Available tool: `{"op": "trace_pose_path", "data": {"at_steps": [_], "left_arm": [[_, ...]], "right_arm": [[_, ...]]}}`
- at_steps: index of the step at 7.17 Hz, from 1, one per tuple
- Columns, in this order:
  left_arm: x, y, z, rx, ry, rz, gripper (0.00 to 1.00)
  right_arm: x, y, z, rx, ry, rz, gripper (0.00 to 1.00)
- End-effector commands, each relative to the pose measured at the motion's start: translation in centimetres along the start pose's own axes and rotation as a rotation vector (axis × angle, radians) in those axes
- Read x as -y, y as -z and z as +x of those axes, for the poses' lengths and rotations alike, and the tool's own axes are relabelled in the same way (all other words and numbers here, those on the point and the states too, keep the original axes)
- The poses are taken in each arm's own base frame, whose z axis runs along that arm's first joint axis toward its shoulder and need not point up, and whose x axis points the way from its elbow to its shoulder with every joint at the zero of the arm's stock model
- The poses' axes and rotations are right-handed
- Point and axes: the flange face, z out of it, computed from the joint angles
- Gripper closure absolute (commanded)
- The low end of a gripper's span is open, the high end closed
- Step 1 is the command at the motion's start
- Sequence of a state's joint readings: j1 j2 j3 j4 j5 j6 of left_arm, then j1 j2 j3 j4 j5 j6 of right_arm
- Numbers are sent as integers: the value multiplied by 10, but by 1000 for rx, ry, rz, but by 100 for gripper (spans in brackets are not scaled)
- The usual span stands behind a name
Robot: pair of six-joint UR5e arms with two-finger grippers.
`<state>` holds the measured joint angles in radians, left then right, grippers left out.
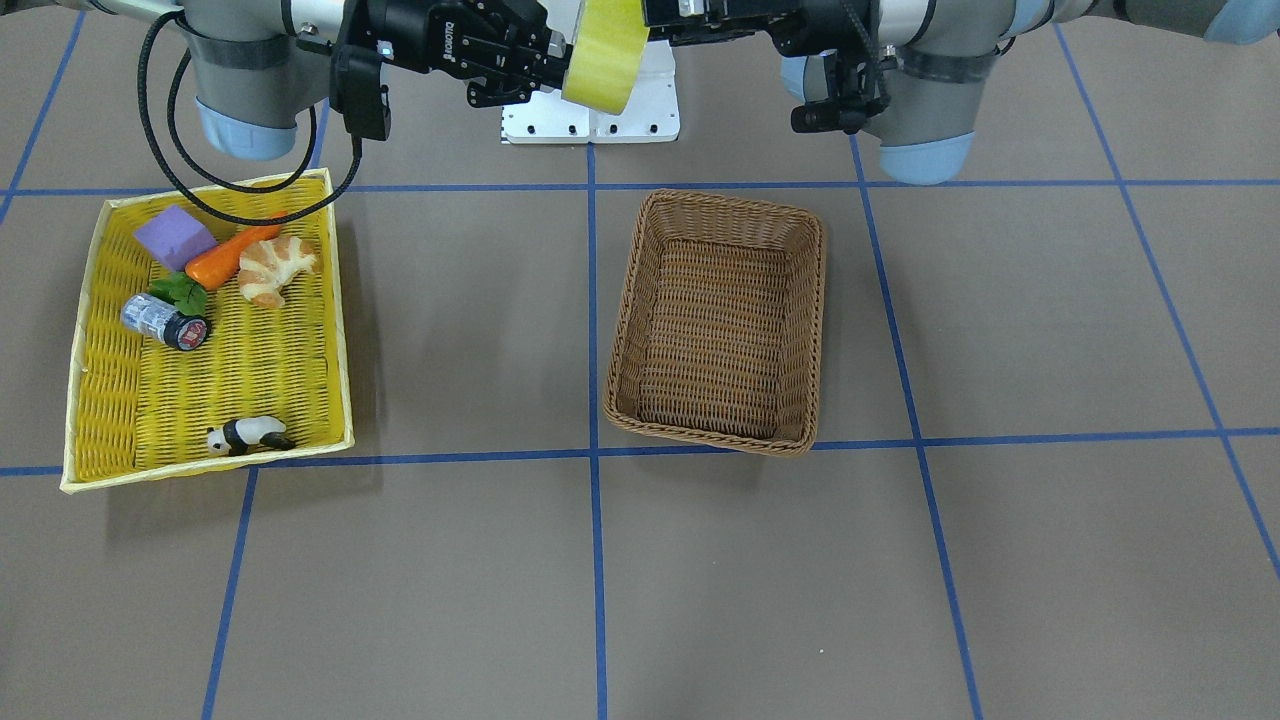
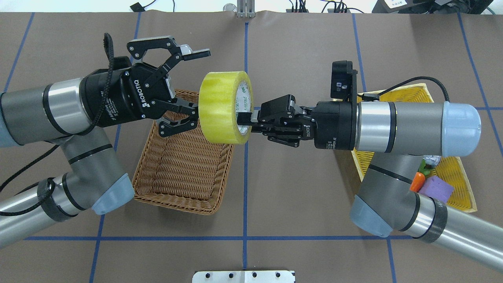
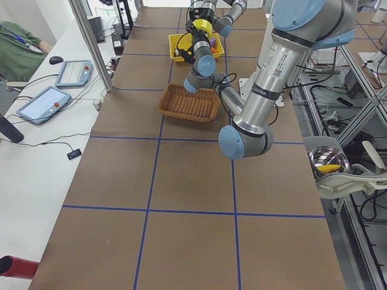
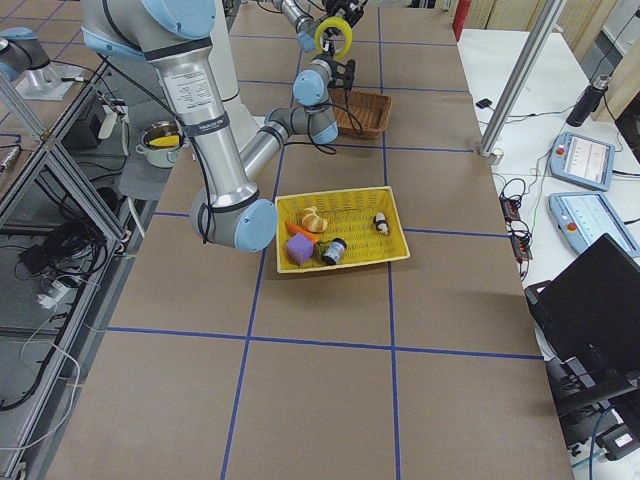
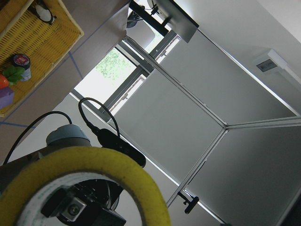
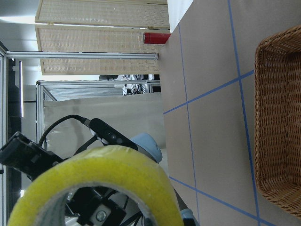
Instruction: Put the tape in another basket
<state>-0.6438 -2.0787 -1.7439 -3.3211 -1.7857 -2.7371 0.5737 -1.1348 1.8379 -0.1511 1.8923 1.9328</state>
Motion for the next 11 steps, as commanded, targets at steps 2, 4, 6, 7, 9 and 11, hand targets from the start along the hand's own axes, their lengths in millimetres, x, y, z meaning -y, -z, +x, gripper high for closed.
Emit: {"op": "trace_pose_path", "data": {"at_steps": [2,4,6,7,9,11], "left_arm": [[2,2,-6,7,7,2,37],[0,1,-5,4,-7,-5,70],[-1,1,-9,9,0,-10,100],[-1,3,-9,5,-2,-18,100],[-1,8,-11,8,-4,-31,100],[2,27,-16,-1,-12,-54,100]], "right_arm": [[2,-1,-1,12,-3,26,93],[1,-4,-2,23,-6,48,54],[-4,-7,1,23,-21,41,29],[-4,-6,3,19,-24,41,0],[-5,-2,10,6,-35,36,0],[-4,32,36,17,-14,27,0]]}}
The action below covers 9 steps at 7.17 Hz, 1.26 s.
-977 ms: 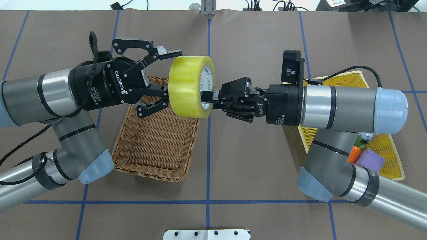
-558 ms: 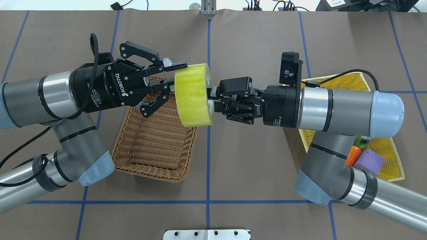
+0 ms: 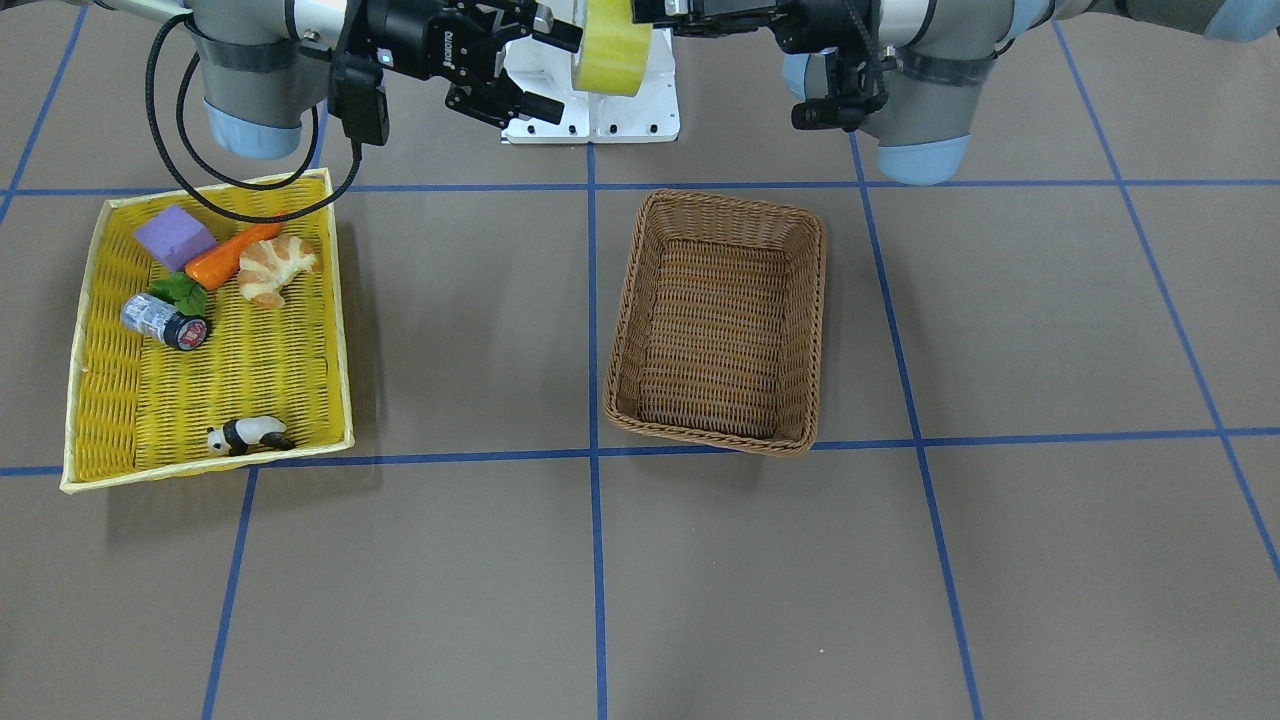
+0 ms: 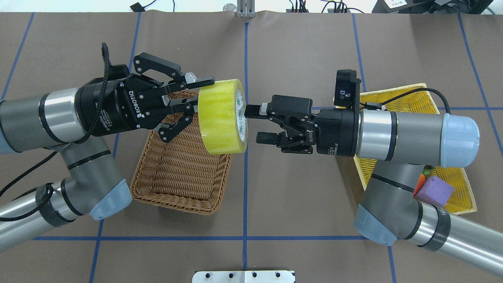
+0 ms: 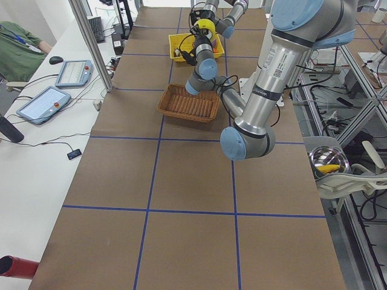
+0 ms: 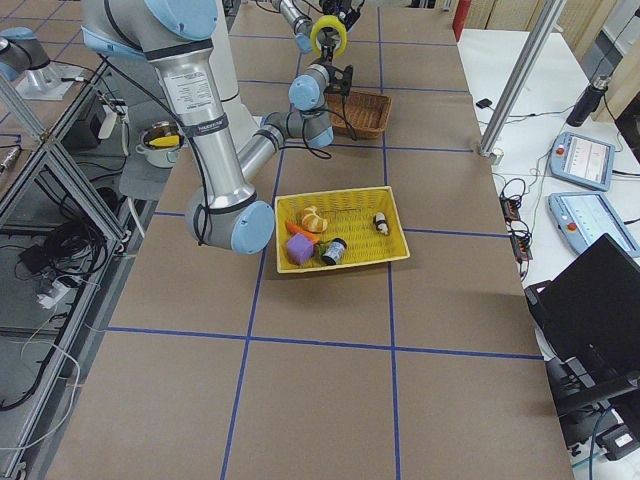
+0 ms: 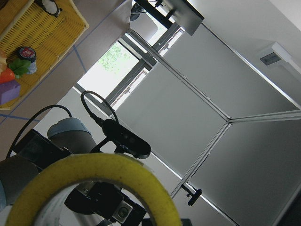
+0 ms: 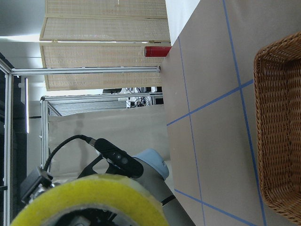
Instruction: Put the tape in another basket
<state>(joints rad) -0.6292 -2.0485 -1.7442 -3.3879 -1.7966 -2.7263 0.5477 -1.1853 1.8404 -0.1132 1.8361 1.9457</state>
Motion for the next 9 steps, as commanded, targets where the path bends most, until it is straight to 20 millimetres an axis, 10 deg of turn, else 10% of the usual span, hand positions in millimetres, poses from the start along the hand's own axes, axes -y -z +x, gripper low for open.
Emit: {"op": "trace_pose_path", "data": {"at_steps": [1,5,9], "left_arm": [[9,19,-8,7,-16,8,100],[41,6,-29,337,-445,182,100],[62,-19,-33,849,-643,378,100]], "right_arm": [[20,43,22,-37,71,-5,0],[200,173,20,-416,286,56,0],[304,305,-29,-830,529,224,0]]}}
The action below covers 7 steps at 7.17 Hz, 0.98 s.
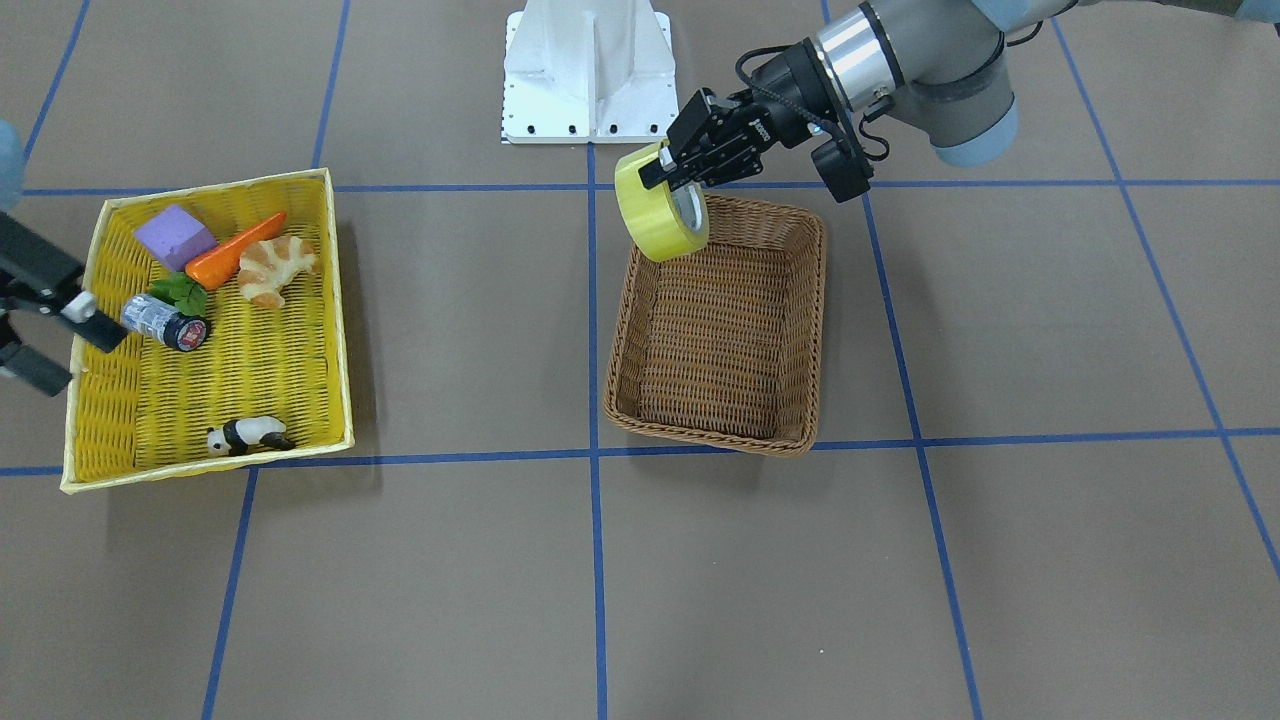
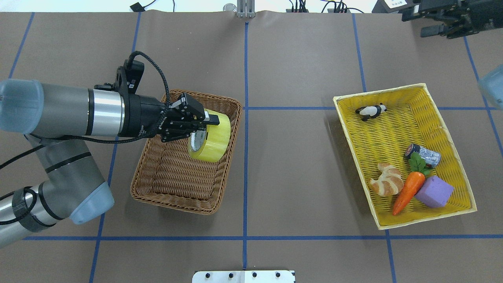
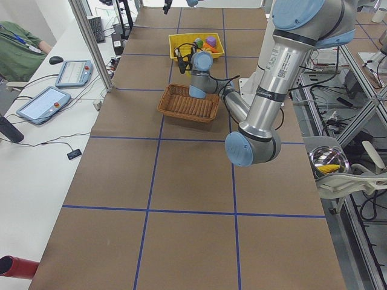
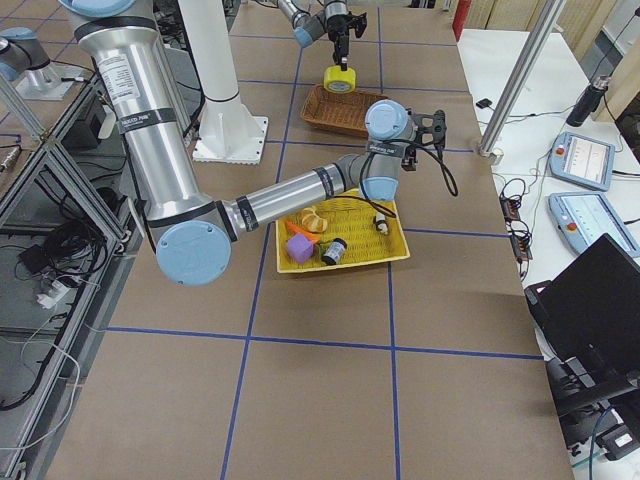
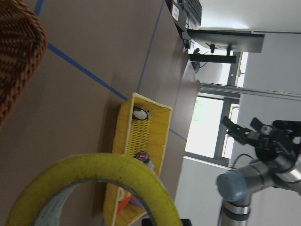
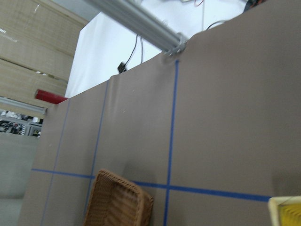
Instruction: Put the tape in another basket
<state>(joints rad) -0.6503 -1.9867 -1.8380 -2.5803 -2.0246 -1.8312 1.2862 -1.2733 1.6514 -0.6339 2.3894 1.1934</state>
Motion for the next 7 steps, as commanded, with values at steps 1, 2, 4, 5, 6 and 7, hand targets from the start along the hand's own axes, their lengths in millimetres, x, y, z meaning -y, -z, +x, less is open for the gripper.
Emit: {"op": "trace_pose_path", "data": {"at_steps": [1,2,4,5,6,7], "left_arm": [[6,-7,-5,244,-84,26,100],[10,-14,-11,351,-109,27,100],[15,-29,-25,524,-160,9,100],[15,-40,-38,565,-156,-1,100],[16,-60,-51,599,-147,-15,100],[17,-92,-62,643,-158,16,100]], "right_arm": [[39,43,55,-216,210,-6,0],[49,59,78,-311,336,-46,0],[36,74,122,-459,471,-162,0],[37,82,131,-494,489,-246,0],[31,86,125,-518,470,-337,0],[29,88,109,-535,424,-401,0]]}}
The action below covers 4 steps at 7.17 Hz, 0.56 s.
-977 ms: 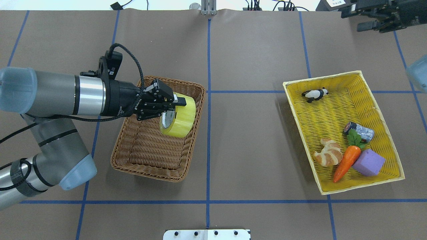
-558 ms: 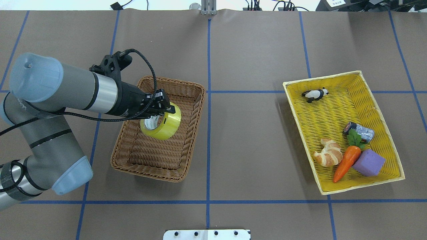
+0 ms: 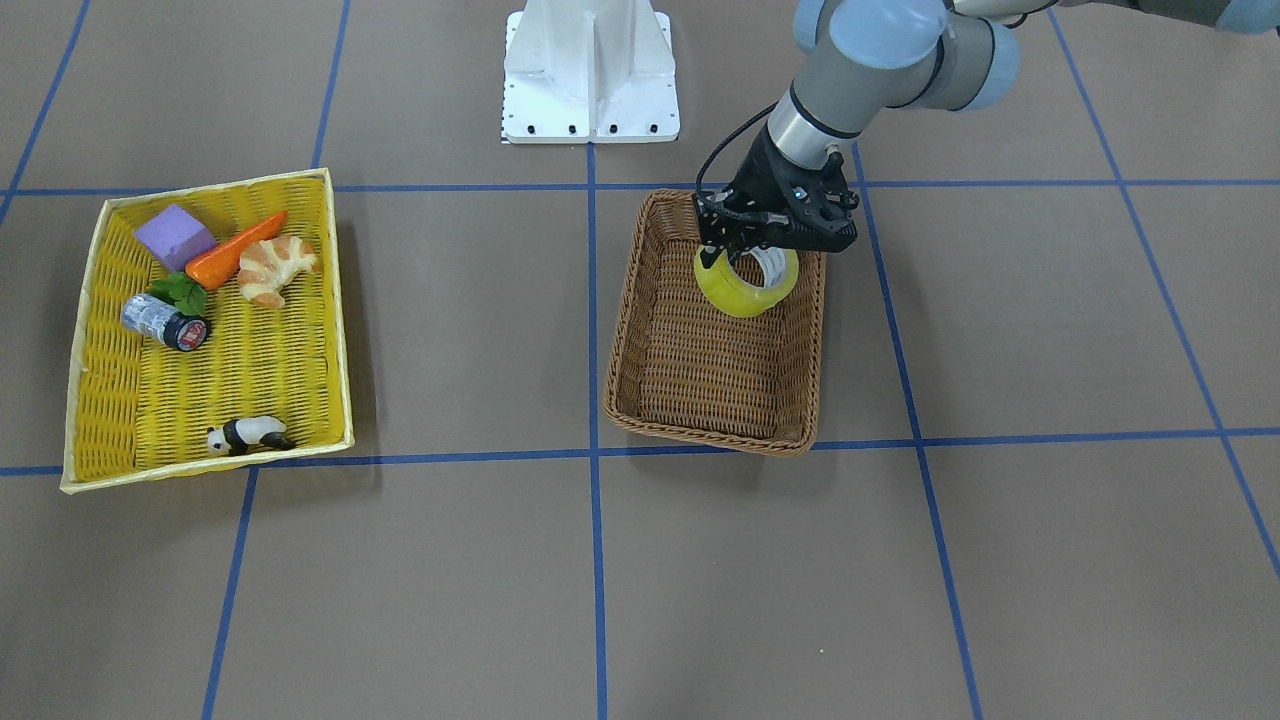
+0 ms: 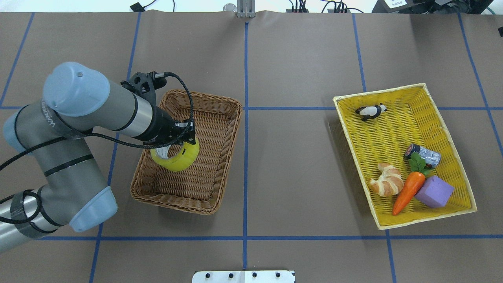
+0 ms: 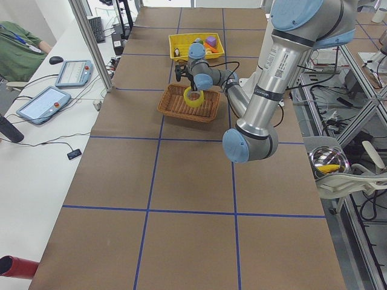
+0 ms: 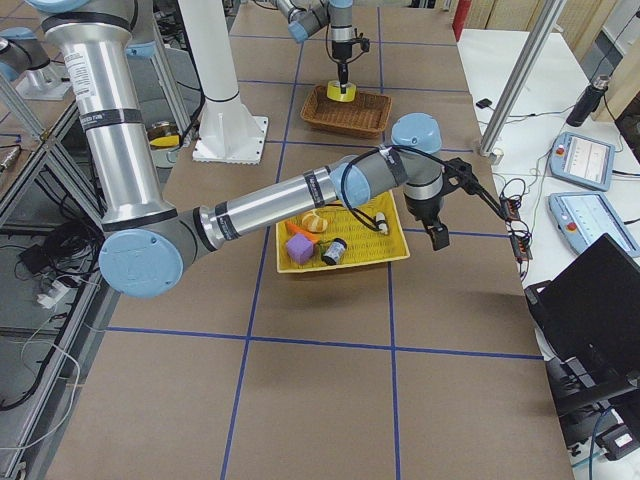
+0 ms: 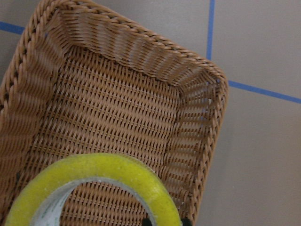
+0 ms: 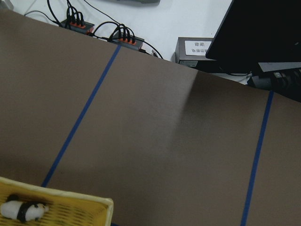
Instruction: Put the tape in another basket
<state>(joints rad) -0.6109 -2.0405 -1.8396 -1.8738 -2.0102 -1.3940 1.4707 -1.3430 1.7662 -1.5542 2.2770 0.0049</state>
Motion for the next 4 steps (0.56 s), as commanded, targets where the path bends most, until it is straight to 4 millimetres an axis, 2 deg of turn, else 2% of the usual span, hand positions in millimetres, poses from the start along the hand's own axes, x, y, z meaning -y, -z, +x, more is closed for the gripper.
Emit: {"op": "trace_pose_path", "data": {"at_steps": [1,2,3,4], "left_arm": [[2,-56,18,77,-7,25,100],[3,-67,21,92,-4,25,100],[2,-67,22,93,-4,24,100],[3,-68,25,108,0,21,72]], "right_arm": [[0,16,-7,2,-11,-136,0],[-2,17,-4,3,-11,-141,0],[-3,17,-4,4,-25,-158,0],[-3,19,-5,5,-25,-155,0]]}}
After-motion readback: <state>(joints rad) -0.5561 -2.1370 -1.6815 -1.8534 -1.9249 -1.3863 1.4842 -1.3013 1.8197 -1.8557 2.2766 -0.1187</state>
